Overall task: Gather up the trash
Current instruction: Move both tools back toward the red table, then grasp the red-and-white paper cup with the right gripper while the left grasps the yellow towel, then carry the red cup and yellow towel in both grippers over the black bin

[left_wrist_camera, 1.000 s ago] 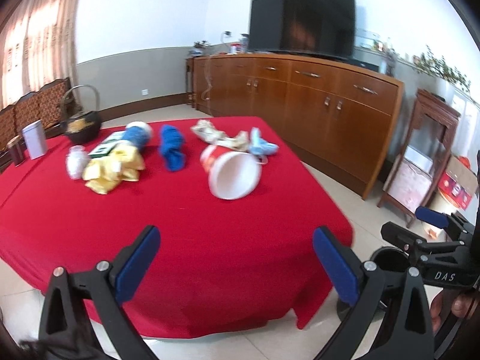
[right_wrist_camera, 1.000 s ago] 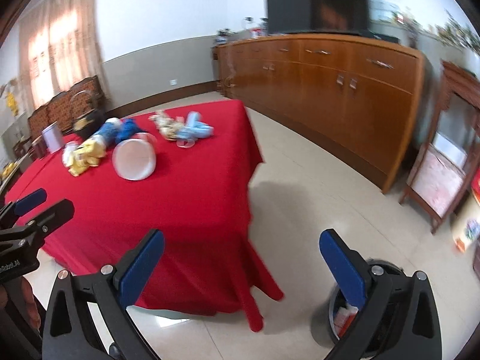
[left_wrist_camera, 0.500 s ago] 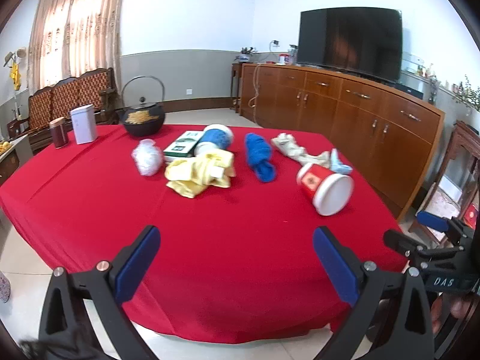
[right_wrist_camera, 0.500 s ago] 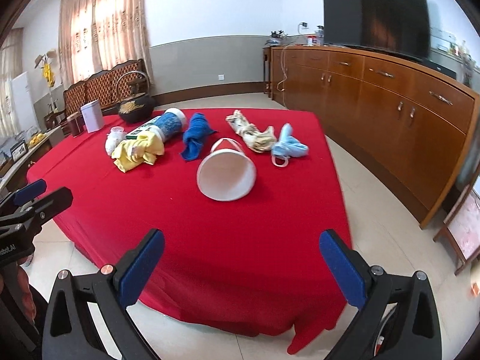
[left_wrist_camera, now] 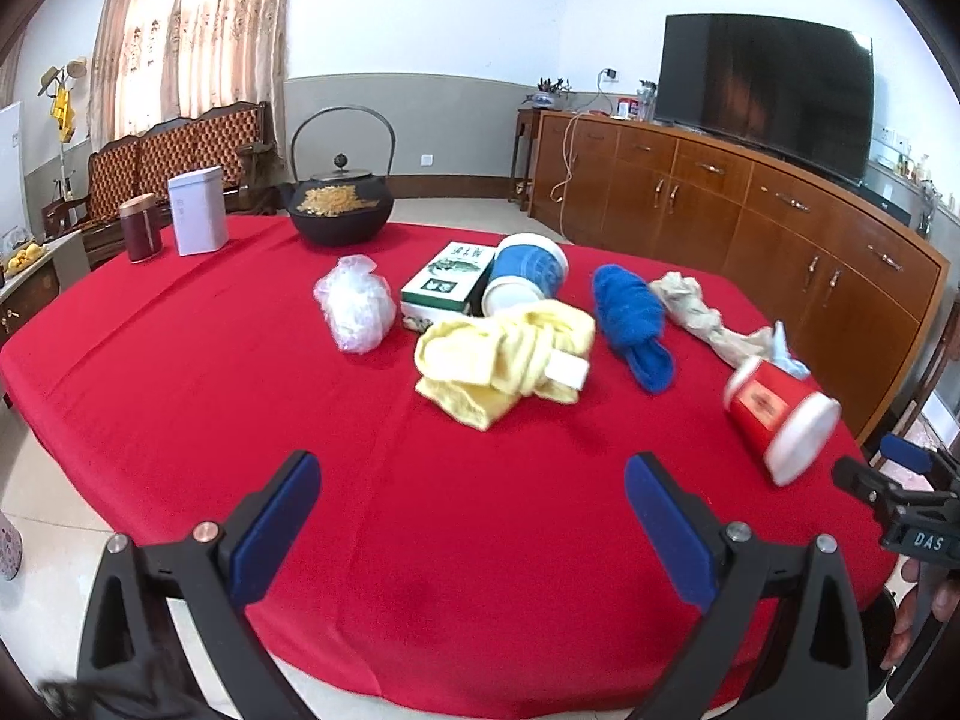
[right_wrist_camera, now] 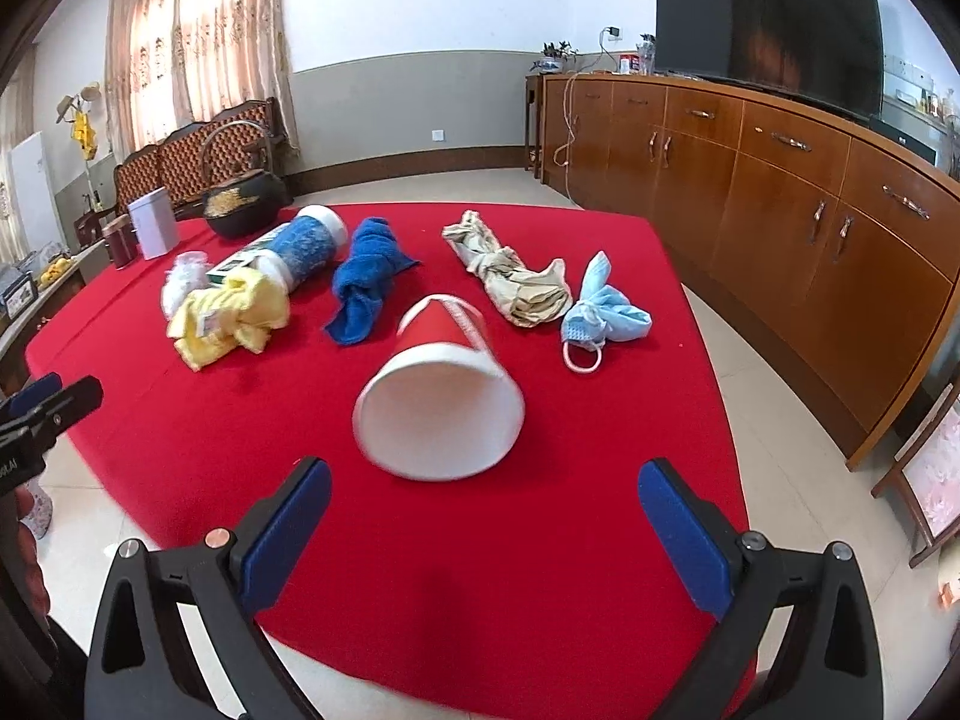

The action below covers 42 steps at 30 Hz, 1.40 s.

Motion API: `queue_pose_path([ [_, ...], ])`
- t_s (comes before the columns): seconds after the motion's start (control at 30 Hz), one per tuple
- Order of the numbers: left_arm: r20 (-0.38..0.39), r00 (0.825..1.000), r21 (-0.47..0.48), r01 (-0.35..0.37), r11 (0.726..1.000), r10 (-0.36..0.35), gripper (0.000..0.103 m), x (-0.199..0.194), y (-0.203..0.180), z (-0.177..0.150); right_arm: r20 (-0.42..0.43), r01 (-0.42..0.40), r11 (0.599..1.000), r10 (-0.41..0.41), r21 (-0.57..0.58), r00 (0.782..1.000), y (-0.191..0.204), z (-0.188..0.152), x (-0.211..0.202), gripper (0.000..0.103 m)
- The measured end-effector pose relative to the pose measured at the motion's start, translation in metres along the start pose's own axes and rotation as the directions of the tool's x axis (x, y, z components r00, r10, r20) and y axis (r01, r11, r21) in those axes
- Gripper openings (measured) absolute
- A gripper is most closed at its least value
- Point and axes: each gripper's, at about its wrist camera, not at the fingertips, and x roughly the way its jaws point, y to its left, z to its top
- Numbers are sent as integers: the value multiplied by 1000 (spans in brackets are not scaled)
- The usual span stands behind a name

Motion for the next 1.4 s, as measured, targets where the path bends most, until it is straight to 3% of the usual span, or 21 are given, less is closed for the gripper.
queue_pose_path([
  [0.27, -42, 999, -11, 12, 1000, -12, 101, 42, -2, 17, -41, 0, 1000, 1, 7, 999, -10, 15, 39, 92],
  [0.37, -53, 998, -12, 18, 1000, -18, 100, 55, -3, 21, -55, -13, 1000, 13, 2, 998, -8, 21, 52, 81],
  [0.47, -68, 997, -13, 31, 999, -32, 99, 69, -6, 26, -66, -29, 1000, 29, 3, 997, -6, 29, 63, 68],
  [0.6, -103, 993, -34, 55, 998, -59, 95, 87, -6, 33, -78, -51, 999, 51, 4, 996, 0, 35, 74, 38],
  [0.7, -134, 988, -29, 79, 996, -82, 86, 98, -9, 37, -83, -61, 998, 61, 5, 995, 4, 36, 79, 15],
  [0.73, -150, 984, -25, 92, 995, -94, 77, 102, -11, 38, -83, -62, 998, 62, 6, 995, 4, 35, 79, 9],
  [0.8, -163, 977, -14, 137, 990, -137, 46, 105, -16, 37, -71, -60, 998, 61, 12, 996, 4, 35, 78, 6],
  [0.87, -165, 976, 4, 148, 989, -146, 32, 105, -20, 35, -65, -59, 998, 60, 25, 996, 1, 36, 77, 5],
  [0.97, -135, 976, 7, 172, 985, -169, 27, 96, -21, 33, -61, -65, 997, 67, 37, 996, -2, 35, 74, 3],
  [1.4, -71, 978, 69, 203, 977, -198, 26, 26, -42, 22, 1, -42, 997, 42, 60, 999, -15, 32, 22, 3],
])
